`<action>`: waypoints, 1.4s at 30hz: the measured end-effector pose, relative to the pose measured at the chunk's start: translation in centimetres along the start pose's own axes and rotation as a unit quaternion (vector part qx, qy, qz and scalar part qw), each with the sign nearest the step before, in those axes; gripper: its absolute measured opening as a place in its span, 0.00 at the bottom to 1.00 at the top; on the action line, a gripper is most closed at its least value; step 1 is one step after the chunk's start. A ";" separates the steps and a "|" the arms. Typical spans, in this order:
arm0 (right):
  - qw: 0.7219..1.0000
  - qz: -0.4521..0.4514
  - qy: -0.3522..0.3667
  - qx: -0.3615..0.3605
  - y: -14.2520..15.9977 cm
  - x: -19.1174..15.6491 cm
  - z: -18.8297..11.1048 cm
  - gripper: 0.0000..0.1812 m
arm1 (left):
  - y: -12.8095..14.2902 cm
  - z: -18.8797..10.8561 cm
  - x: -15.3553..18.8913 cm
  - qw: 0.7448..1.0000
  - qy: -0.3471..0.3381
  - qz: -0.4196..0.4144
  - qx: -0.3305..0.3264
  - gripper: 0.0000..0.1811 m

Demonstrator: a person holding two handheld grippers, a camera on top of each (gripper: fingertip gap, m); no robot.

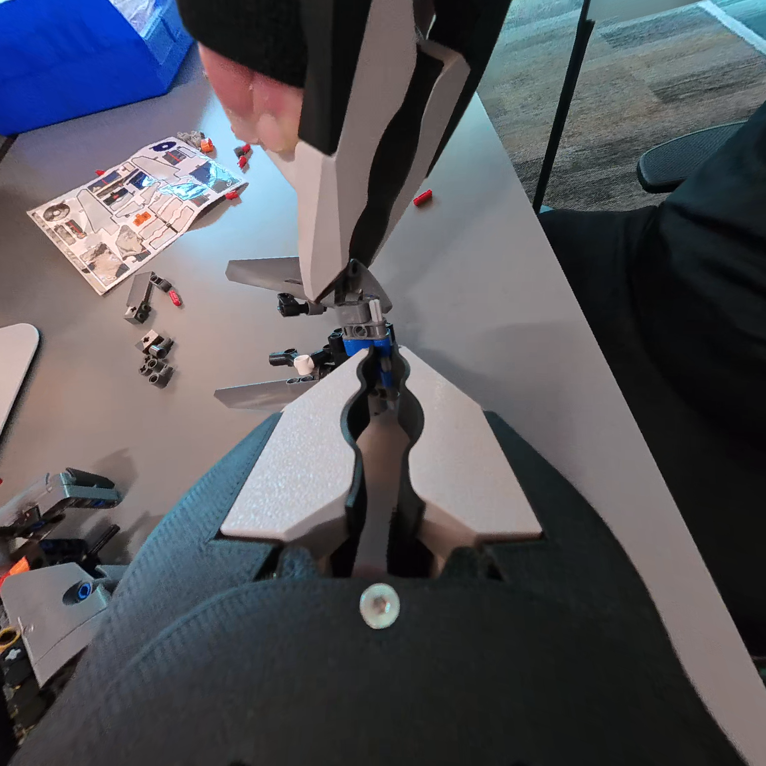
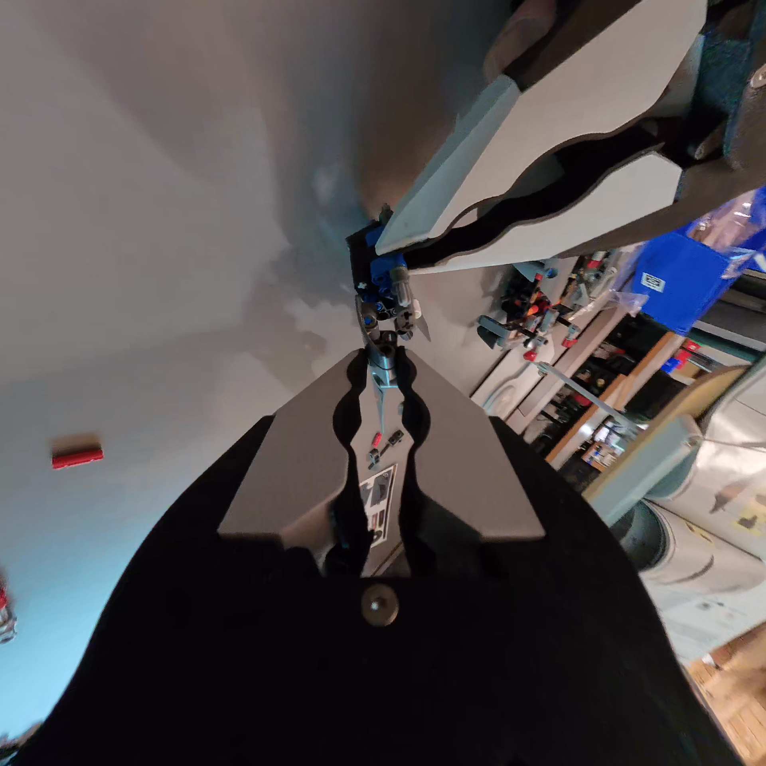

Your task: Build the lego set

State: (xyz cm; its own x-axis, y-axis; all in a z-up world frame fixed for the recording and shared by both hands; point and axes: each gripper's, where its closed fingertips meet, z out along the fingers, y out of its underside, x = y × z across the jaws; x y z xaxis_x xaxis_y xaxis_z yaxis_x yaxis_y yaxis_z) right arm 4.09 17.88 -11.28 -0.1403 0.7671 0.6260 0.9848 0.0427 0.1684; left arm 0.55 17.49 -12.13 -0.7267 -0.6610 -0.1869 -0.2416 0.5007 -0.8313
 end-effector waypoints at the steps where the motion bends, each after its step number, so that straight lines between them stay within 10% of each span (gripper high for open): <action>1: 1.000 0.001 0.012 -0.002 0.0 -0.1 0.0 0.07 | 0.0 0.1 0.1 1.000 0.000 0.003 -0.002 0.02; 42: 0.985 0.063 0.121 0.108 -0.2 -1.0 2.4 0.06 | 0.8 0.8 -0.3 0.999 0.010 -0.005 -0.032 0.01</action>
State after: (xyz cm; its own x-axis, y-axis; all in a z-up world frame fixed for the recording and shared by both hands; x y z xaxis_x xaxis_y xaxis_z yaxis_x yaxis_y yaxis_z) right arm 4.27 18.65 -13.82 -0.0105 0.6005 0.7995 0.9911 0.1125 -0.0716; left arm 1.09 17.64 -13.18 -0.7358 -0.6561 -0.1674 -0.2904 0.5291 -0.7973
